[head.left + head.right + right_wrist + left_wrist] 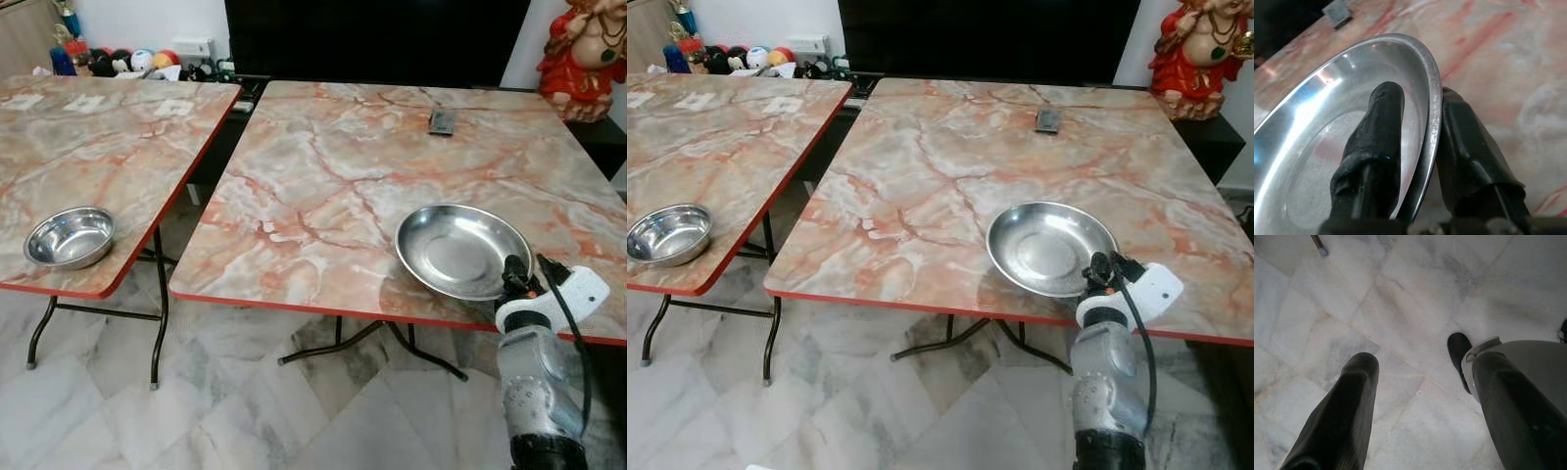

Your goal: Setting the table

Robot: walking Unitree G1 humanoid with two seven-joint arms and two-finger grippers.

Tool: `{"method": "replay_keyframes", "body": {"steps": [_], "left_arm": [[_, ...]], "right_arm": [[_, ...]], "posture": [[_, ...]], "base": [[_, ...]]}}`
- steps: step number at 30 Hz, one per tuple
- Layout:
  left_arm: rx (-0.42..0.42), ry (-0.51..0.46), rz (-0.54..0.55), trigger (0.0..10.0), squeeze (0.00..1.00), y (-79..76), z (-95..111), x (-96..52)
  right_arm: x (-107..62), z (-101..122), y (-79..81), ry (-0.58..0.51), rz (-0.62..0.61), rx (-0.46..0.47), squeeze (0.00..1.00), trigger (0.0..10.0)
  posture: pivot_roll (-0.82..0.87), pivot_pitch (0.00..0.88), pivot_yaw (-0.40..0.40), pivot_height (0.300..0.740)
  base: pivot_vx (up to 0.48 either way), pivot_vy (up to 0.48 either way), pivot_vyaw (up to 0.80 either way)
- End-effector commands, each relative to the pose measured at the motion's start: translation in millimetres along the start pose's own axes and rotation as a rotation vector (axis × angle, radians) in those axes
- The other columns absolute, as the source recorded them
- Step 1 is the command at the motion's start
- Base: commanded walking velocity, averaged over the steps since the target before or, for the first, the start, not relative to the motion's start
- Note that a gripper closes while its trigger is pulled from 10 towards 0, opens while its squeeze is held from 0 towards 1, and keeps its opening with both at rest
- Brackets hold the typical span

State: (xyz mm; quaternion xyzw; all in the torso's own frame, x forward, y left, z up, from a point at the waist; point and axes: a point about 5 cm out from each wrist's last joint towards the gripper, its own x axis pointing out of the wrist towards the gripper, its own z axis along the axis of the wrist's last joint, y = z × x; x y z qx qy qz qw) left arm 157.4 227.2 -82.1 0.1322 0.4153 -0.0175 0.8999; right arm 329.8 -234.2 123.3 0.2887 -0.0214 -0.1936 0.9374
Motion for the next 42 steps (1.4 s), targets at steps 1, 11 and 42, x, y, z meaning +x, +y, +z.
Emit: {"method": "replay_keyframes", "body": {"steps": [1, 11, 42], "left_arm": [[-0.009, 0.026, 0.001, 10.0, 0.0, 0.4, -6.9, -2.1], [-0.008, 0.035, 0.007, 10.0, 0.0, 3.6, -9.9, -3.4], [0.009, 0.041, -0.001, 10.0, 0.0, 2.6, -12.5, -4.4]], "right_arm": [[4.5, 4.7, 0.1, -0.029, -0.016, -0.003, 0.0, 10.0], [6.4, -2.3, -7.1, -0.059, -0.111, 0.012, 0.0, 10.0], [-13.4, -17.0, -7.8, -0.036, -0.1, -0.003, 0.07, 10.0]], "posture": [[0.01, 0.122, -0.003, 0.74], [0.02, 0.129, 0.008, 0.74], [0.02, 0.13, 0.008, 0.74]], "base": [[0.0, 0.0, 0.0], [0.0, 0.0, 0.0], [0.0, 0.0, 0.0]]}}
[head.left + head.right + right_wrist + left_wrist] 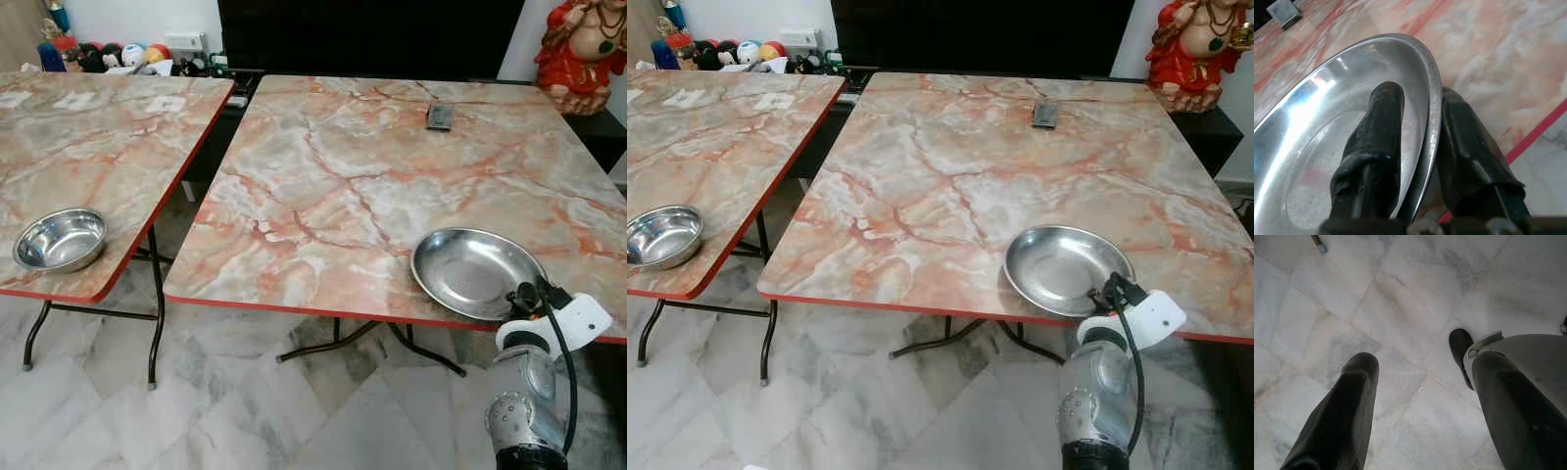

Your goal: Setting the table

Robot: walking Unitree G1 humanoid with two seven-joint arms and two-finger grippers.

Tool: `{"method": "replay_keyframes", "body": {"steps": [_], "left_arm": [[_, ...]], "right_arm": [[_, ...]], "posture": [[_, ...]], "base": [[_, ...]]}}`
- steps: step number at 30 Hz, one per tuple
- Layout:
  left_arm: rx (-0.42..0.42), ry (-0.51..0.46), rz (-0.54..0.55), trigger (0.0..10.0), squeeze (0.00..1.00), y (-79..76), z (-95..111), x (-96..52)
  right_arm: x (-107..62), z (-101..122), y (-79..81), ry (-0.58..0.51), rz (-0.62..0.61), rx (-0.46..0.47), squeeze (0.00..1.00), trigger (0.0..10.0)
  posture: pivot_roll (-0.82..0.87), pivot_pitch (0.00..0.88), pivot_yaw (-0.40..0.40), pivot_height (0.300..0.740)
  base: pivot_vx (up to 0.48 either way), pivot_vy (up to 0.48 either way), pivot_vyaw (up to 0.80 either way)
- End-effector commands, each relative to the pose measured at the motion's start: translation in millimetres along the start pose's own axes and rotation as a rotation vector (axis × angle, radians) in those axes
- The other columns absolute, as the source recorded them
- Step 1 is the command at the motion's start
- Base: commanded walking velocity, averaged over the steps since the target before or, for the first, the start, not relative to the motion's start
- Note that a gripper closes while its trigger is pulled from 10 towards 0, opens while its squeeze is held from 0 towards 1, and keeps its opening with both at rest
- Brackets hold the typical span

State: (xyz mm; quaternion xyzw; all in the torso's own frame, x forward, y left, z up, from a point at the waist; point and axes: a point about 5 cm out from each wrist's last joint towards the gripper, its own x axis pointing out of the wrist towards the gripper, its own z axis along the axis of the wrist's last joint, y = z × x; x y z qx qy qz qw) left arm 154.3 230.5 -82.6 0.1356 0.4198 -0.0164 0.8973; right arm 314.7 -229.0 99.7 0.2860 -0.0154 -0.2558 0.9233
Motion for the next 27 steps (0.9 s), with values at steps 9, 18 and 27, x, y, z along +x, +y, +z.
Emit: {"method": "replay_keyframes", "body": {"steps": [9, 18, 27], "left_arm": [[0.009, 0.031, -0.008, 10.0, 0.0, -0.3, -8.1, -2.5], [0.015, 0.03, -0.014, 10.0, 0.0, -2.6, -6.3, -1.5], [0.019, 0.032, -0.02, 10.0, 0.0, -4.5, -6.8, -1.5]], "right_arm": [[-4.0, -0.3, 2.0, -0.003, 0.014, -0.02, 0.14, 10.0], [-8.4, -2.5, 0.2, -0.004, 0.005, -0.04, 0.56, 10.0], [-9.7, -3.9, 0.7, 0.0, 0.009, -0.045, 0.55, 10.0]], "posture": [[0.01, 0.121, 0.008, 0.74], [0.01, 0.112, 0.005, 0.74], [0.01, 0.103, 0.001, 0.74]], "base": [[0.0, 0.0, 0.0], [0.0, 0.0, 0.0], [0.0, 0.0, 0.0]]}}
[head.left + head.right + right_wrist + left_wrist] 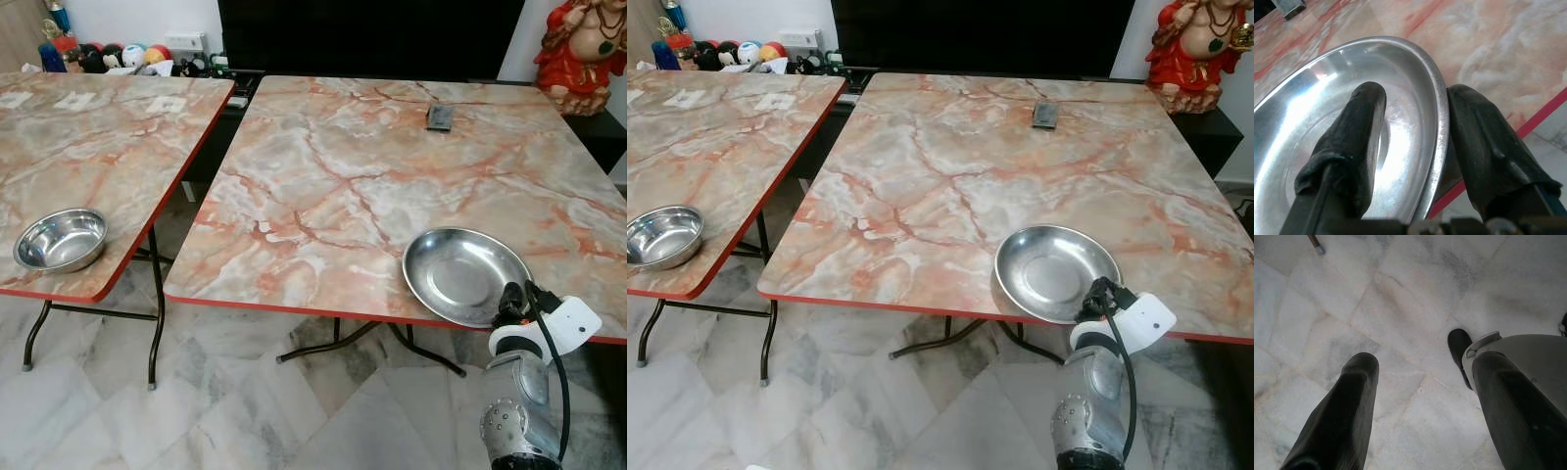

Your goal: Setting the table

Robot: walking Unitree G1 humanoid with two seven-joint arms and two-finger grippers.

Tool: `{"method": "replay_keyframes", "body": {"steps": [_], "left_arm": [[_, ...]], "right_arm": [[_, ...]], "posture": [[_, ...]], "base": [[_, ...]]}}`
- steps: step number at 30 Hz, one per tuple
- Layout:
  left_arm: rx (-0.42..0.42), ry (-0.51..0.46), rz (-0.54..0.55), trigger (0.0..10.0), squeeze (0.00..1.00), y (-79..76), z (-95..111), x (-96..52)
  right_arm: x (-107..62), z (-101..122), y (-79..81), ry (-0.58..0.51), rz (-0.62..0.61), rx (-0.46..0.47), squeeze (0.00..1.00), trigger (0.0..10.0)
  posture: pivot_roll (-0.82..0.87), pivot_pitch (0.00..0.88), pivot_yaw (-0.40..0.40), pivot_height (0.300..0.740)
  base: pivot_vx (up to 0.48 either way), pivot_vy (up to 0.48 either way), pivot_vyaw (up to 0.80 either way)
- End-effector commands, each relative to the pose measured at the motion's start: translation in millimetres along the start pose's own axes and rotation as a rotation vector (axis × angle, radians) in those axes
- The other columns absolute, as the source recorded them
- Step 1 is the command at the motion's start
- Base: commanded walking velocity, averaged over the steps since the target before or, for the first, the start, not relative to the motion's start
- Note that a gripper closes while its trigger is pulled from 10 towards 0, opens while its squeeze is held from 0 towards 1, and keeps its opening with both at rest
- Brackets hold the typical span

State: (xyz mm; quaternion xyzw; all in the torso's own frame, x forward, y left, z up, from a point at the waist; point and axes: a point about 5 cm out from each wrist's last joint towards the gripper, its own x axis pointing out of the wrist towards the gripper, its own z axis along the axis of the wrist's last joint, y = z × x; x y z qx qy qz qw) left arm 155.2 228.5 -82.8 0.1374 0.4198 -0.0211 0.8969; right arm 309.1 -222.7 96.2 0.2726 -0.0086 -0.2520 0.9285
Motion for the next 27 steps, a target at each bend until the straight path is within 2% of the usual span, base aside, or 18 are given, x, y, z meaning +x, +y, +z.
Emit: {"method": "replay_keyframes", "body": {"steps": [1, 3, 4, 5, 13, 16, 19, 20, 21, 22, 23, 24, 25, 26, 27], "left_arm": [[0.012, 0.033, -0.013, 10.0, 0.0, -2.9, -7.8, -2.0], [0.012, 0.033, -0.014, 10.0, 0.0, -3.4, -7.6, -1.9], [0.012, 0.033, -0.014, 10.0, 0.0, -3.5, -7.6, -1.9], [0.013, 0.033, -0.015, 10.0, 0.0, -3.9, -7.5, -1.8], [0.012, 0.032, -0.019, 10.0, 0.0, -5.5, -6.7, -1.4], [0.009, 0.032, -0.017, 10.0, 0.0, -5.4, -6.7, -1.4], [0.006, 0.032, -0.016, 10.0, 0.0, -6.0, -6.8, -1.4], [0.0, 0.031, -0.014, 10.0, 0.0, -6.2, -7.0, -1.5], [0.0, 0.031, -0.014, 10.0, 0.0, -6.2, -7.0, -1.5], [-0.002, 0.031, -0.013, 10.0, 0.0, -6.4, -7.1, -1.6], [-0.003, 0.031, -0.013, 10.0, 0.0, -6.7, -7.3, -1.6], [-0.003, 0.031, -0.013, 10.0, 0.0, -6.7, -7.3, -1.6], [-0.004, 0.032, -0.013, 10.0, 0.0, -7.0, -7.3, -1.6], [-0.003, 0.032, -0.013, 10.0, 0.0, -7.2, -7.3, -1.6], [-0.003, 0.032, -0.014, 10.0, 0.0, -7.5, -7.2, -1.5]], "right_arm": [[-2.5, 1.8, 0.7, -0.011, 0.002, -0.017, 0.53, 10.0], [-3.6, 3.8, -0.1, -0.027, -0.004, -0.024, 0.45, 10.0], [-4.0, 4.5, -0.4, -0.033, -0.006, -0.026, 0.45, 10.0], [-5.0, 6.4, -1.3, -0.048, -0.011, -0.032, 0.0, 10.0], [-12.7, 16.7, -4.8, -0.129, -0.04, -0.046, 0.0, 10.0], [-15.7, 21.9, -7.6, -0.163, -0.054, -0.077, 0.0, 10.0], [-21.6, 29.7, -14.7, -0.213, -0.065, -0.175, 0.0, 10.0], [-27.1, 36.4, -24.1, -0.249, -0.09, -0.24, 0.0, 10.0], [-27.1, 36.4, -24.1, -0.249, -0.09, -0.24, 0.0, 10.0], [-30.2, 41.4, -31.8, -0.271, -0.121, -0.281, 0.0, 10.0], [-36.2, 51.2, -46.7, -0.306, -0.195, -0.344, 0.0, 10.0], [-36.2, 51.2, -46.7, -0.306, -0.195, -0.344, 0.0, 10.0], [-41.5, 58.6, -60.8, -0.32, -0.276, -0.405, 0.0, 10.0], [-43.7, 61.2, -66.6, -0.321, -0.31, -0.435, 0.0, 10.0], [-47.6, 62.3, -76.8, -0.3, -0.39, -0.53, 0.0, 10.0]], "posture": [[0.01, 0.103, 0.001, 0.74], [0.01, 0.103, 0.001, 0.74], [0.01, 0.103, 0.001, 0.74], [0.01, 0.101, 0.0, 0.74], [0.01, 0.108, -0.006, 0.74], [0.01, 0.108, -0.006, 0.74], [0.01, 0.109, -0.016, 0.74], [0.01, 0.109, -0.017, 0.74], [0.01, 0.109, -0.017, 0.74], [0.0, 0.111, -0.019, 0.74], [0.0, 0.111, -0.019, 0.74], [0.0, 0.111, -0.019, 0.74], [0.0, 0.113, -0.021, 0.74], [-0.02, 0.113, -0.022, 0.74], [-0.02, 0.113, -0.022, 0.74]], "base": [[0.0, 0.0, 0.0], [0.0, 0.0, 0.0], [0.0, 0.0, 0.0], [0.0, 0.0, 0.0], [0.0, 0.0, 0.0], [0.0, 0.0, 0.0], [0.0, 0.0, 0.0], [0.0, 0.0, 0.0], [0.0, 0.0, 0.0], [0.0, 0.0, 0.0], [0.0, 0.0, 0.0], [0.0, 0.0, 0.0], [0.0, 0.0, 0.0], [0.0, 0.0, 0.0], [0.0, 0.0, 0.0]]}}
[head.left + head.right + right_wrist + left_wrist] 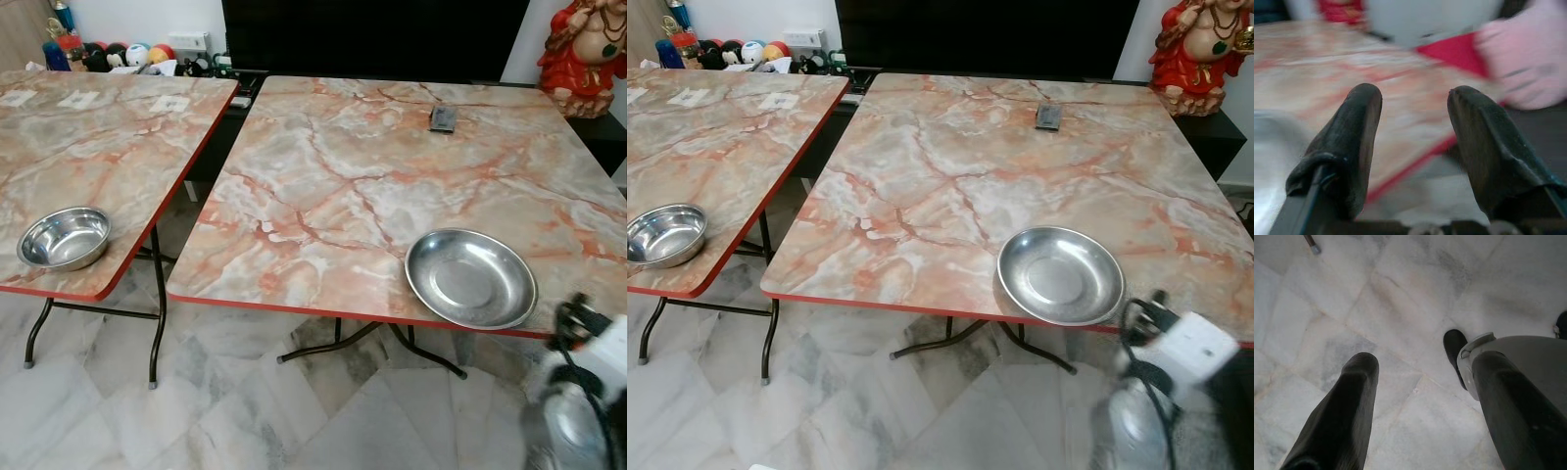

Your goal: Setting the table

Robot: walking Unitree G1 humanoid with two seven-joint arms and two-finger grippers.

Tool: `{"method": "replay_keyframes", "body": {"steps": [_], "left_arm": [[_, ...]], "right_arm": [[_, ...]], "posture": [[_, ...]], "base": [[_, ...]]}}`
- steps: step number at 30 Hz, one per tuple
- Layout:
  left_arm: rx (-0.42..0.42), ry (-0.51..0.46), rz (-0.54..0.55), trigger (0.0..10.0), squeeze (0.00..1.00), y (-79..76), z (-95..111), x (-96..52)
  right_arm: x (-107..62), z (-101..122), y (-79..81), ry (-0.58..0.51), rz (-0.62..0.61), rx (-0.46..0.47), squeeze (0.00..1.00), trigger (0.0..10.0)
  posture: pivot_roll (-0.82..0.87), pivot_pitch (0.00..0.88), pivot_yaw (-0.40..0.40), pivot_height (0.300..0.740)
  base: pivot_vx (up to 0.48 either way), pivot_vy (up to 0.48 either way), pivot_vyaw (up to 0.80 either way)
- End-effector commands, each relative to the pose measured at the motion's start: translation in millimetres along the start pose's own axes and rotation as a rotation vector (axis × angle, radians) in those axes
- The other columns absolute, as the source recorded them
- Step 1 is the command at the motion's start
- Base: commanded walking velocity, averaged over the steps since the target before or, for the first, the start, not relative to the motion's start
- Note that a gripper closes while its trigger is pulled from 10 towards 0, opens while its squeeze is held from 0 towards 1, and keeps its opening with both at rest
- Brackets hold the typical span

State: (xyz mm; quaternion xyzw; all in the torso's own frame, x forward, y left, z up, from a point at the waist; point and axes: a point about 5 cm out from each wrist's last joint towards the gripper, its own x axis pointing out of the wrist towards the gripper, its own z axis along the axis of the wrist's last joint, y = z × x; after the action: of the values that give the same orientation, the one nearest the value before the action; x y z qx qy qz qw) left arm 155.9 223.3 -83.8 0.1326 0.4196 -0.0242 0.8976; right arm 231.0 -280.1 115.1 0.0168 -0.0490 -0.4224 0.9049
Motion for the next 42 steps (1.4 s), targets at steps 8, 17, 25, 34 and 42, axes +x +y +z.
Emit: {"method": "replay_keyframes", "body": {"steps": [8, 17, 25, 34, 42], "left_arm": [[-0.004, 0.028, -0.008, 10.0, 0.0, -5.1, -7.1, -1.8], [-0.03, 0.024, 0.009, 10.0, 0.0, -5.1, -5.5, -1.1], [-0.092, 0.032, 0.03, 10.0, 0.0, -4.9, -2.7, 0.7], [-0.166, 0.054, 0.05, 10.0, 0.0, -2.0, -4.4, 0.8], [-0.244, 0.093, 0.081, 10.0, 0.0, 4.7, -12.2, -1.5]], "right_arm": [[-37.0, -62.9, -22.6, 0.375, -0.121, -0.121, 0.0, 10.0], [-61.7, -139.3, -17.3, 0.802, 0.087, -0.164, 0.0, 10.0], [-90.7, -182.2, -10.5, 0.967, 0.544, -0.497, 0.0, 10.0], [-119.2, -194.9, -4.4, 1.016, 0.827, -0.62, 0.0, 10.0], [-120.3, -194.5, -0.2, 0.985, 0.811, -0.555, 0.0, 10.0]], "posture": [[-0.02, 0.111, -0.03, 0.74], [-0.02, 0.1, -0.057, 0.74], [-0.03, 0.088, -0.049, 0.74], [0.0, 0.085, -0.04, 0.74], [-0.01, 0.087, -0.024, 0.74]], "base": [[0.0, 0.0, 0.0], [0.0, 0.0, 0.0], [0.0, 0.0, 0.0], [0.0, 0.0, 0.0], [0.0, 0.0, 0.0]]}}
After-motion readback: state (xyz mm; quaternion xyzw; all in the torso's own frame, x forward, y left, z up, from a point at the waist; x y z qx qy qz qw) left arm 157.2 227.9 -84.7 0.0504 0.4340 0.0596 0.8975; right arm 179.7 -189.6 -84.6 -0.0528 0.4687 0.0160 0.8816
